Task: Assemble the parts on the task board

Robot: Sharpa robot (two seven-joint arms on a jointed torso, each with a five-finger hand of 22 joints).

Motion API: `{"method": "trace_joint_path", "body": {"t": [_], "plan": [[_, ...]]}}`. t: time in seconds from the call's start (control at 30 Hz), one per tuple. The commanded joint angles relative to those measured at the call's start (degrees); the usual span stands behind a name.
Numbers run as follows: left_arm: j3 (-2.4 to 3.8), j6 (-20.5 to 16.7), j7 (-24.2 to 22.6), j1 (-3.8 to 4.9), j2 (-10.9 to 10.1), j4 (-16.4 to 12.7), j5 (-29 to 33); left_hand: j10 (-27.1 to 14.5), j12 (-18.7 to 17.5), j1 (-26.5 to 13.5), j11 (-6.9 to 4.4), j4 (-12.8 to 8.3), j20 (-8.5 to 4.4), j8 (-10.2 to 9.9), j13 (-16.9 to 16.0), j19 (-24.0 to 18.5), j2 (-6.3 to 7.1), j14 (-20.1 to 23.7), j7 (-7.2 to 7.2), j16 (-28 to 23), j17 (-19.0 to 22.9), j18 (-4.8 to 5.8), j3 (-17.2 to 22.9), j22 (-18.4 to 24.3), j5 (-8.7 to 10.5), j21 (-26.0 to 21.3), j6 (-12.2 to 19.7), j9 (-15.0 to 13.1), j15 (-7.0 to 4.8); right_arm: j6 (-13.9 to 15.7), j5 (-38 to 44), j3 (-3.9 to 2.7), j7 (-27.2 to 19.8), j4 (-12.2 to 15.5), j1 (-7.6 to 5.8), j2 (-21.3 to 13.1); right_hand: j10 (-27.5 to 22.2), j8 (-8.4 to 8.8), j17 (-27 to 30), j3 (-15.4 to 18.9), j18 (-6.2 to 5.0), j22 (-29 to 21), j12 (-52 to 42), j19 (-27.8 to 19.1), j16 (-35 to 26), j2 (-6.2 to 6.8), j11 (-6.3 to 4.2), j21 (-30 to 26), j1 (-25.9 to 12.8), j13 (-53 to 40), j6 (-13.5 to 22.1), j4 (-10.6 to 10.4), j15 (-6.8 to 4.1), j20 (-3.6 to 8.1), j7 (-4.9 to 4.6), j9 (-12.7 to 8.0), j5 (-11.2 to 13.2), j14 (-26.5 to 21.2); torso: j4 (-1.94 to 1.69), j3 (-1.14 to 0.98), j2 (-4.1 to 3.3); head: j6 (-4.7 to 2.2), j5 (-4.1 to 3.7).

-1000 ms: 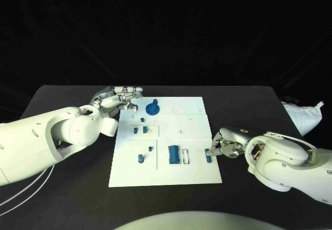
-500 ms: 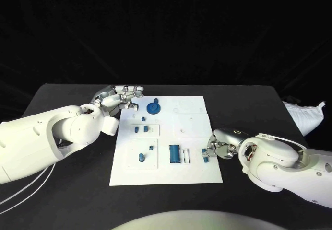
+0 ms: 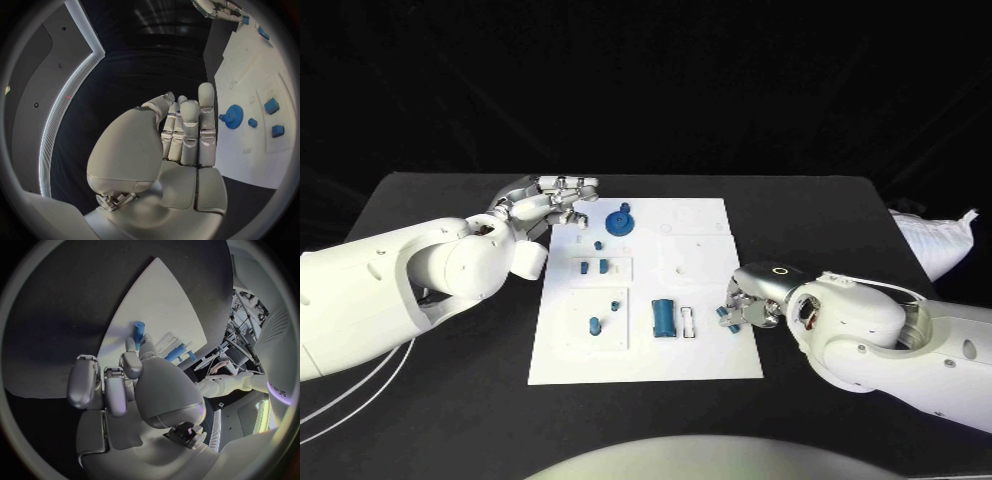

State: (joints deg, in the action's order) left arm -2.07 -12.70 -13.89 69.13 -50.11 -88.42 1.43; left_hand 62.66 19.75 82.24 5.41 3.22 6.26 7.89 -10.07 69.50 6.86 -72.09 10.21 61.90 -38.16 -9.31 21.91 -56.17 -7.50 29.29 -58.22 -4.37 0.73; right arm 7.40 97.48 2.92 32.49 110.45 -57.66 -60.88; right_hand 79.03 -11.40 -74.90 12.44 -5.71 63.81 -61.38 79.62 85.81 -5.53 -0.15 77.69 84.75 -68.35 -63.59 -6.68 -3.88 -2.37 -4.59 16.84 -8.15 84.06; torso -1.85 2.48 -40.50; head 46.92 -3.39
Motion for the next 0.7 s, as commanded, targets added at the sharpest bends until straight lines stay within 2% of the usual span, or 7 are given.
{"method": "trace_joint_path", "body": {"t": [0.03, 0.17, 0.27, 0.37, 0.5, 0.6, 0.7], "plan": [[0.04, 1.09, -0.23, 0.01, 0.18, -0.03, 0.1, -0.49, 0.34, -0.16, 0.03, -0.07, 0.16, 0.35, -0.07, -0.11, -0.27, 0.27, -0.11, -0.27, 0.09, -1.08, -0.19, 0.05, -0.2, -0.33, 0.33, 0.05, -0.03, -7.79, 3.6, 0.92, 1.17, -1.18, 1.07, 0.49, -0.12, 1.57, -8.23, -0.79, 0.76, -0.12, 0.36, -0.18, 0.15, -0.29, -0.14, -0.05, 1.76, 0.15, -0.06, 0.86, -0.24, 0.21, 0.23, -1.43, 1.13, 4.54, -0.05, 0.03, 0.06, 0.03, -0.1], [0.04, 1.08, -0.22, 0.01, 0.2, -0.01, 0.1, -0.49, 0.34, -0.16, 0.03, -0.07, 0.16, 0.35, -0.07, -0.11, -0.27, 0.27, -0.11, -0.27, 0.09, -1.08, -0.19, 0.05, -0.2, -0.33, 0.33, 0.05, -0.03, -8.42, 4.61, 0.93, 1.19, -1.36, 1.14, 0.8, -0.51, 2.02, -8.13, -2.09, 0.72, -0.32, 0.94, -0.32, 0.05, -0.17, -0.08, -0.2, 3.1, 0.39, -0.12, 2.01, -0.2, 0.19, 0.12, -1.59, 0.14, 4.5, 0.01, 0.03, -0.02, -0.01, -0.02], [0.04, 1.06, -0.24, 0.01, 0.18, -0.05, 0.1, -0.49, 0.34, -0.16, 0.03, -0.07, 0.16, 0.35, -0.07, -0.11, -0.27, 0.27, -0.11, -0.27, 0.09, -1.08, -0.19, 0.05, -0.2, -0.33, 0.33, 0.05, -0.03, -7.23, 4.71, 0.93, 1.2, -1.47, 1.17, 0.89, -0.5, 2.32, -8.15, -2.83, 0.72, -0.27, 0.96, -0.31, 0.04, 0.13, -0.08, -0.21, 2.9, 0.3, -0.37, 2.09, -0.17, 0.16, 0.1, -1.7, -1.78, 4.5, 0.02, 0.01, -0.03, -0.1, -0.09], [0.04, 1.07, -0.25, 0.01, 0.18, -0.08, 0.1, -0.49, 0.34, -0.16, 0.03, -0.07, 0.16, 0.35, -0.07, -0.11, -0.27, 0.27, -0.11, -0.27, 0.09, -1.08, -0.19, 0.05, -0.2, -0.33, 0.33, 0.05, -0.03, -3.57, 2.6, 0.93, 1.42, -1.31, 1.18, 0.65, -0.47, 2.59, -8.24, -4.31, 0.74, -0.03, 0.98, -0.18, 0.07, -0.19, -0.24, -0.09, 3.22, 0.2, -0.66, 2.29, -0.3, 0.25, 0.25, -1.78, -4.82, 4.53, -0.01, -0.04, -0.03, -0.24, -0.06], [0.04, 1.02, -0.27, 0.01, 0.21, -0.06, 0.1, -0.49, 0.34, -0.16, 0.03, -0.07, 0.16, 0.35, -0.07, -0.11, -0.27, 0.27, -0.11, -0.27, 0.09, -1.08, -0.19, 0.05, -0.2, -0.33, 0.33, 0.05, -0.03, 2.08, -4.26, 0.91, 1.67, -0.69, 1.09, 0.02, -0.62, 2.86, -8.12, -6.78, 0.76, 0.11, 1.33, -0.1, -0.03, -0.74, -0.26, -0.02, 4.16, 0.32, -0.73, 3.06, -0.37, 0.45, 0.24, -1.77, -6.45, 4.5, -0.04, 0.01, 0.03, -0.28, -0.12], [0.04, 1.02, -0.27, 0.01, 0.26, -0.03, 0.1, -0.49, 0.34, -0.16, 0.03, -0.07, 0.16, 0.35, -0.07, -0.11, -0.27, 0.27, -0.11, -0.27, 0.09, -1.08, -0.19, 0.05, -0.2, -0.33, 0.33, 0.05, -0.03, 6.05, -11.11, 0.87, 1.73, -0.09, 0.65, -0.51, -0.65, 3.16, -8.13, -8.8, 0.78, 0.2, 1.55, -0.07, -0.05, -0.28, -0.13, 0.02, 3.85, 0.37, -0.65, 3.4, -0.3, 0.48, 0.07, -1.72, -8.38, 4.5, -0.08, 0.03, 0.02, -0.22, -0.19], [0.04, 1.01, -0.27, 0.01, 0.34, 0.01, 0.1, -0.49, 0.34, -0.16, 0.03, -0.07, 0.16, 0.35, -0.07, -0.11, -0.27, 0.27, -0.11, -0.27, 0.09, -1.08, -0.19, 0.05, -0.2, -0.33, 0.33, 0.05, -0.03, 8.9, -16.27, 0.83, 1.71, 0.48, 0.06, -0.95, -0.59, 3.44, -8.2, -11.82, 0.78, 0.32, 1.74, -0.04, -0.04, 0.86, 0.0, 0.08, 2.54, 0.38, -0.78, 3.52, -0.18, 0.41, -0.06, -1.56, -10.07, 4.52, -0.08, 0.01, -0.02, -0.25, -0.13]]}}
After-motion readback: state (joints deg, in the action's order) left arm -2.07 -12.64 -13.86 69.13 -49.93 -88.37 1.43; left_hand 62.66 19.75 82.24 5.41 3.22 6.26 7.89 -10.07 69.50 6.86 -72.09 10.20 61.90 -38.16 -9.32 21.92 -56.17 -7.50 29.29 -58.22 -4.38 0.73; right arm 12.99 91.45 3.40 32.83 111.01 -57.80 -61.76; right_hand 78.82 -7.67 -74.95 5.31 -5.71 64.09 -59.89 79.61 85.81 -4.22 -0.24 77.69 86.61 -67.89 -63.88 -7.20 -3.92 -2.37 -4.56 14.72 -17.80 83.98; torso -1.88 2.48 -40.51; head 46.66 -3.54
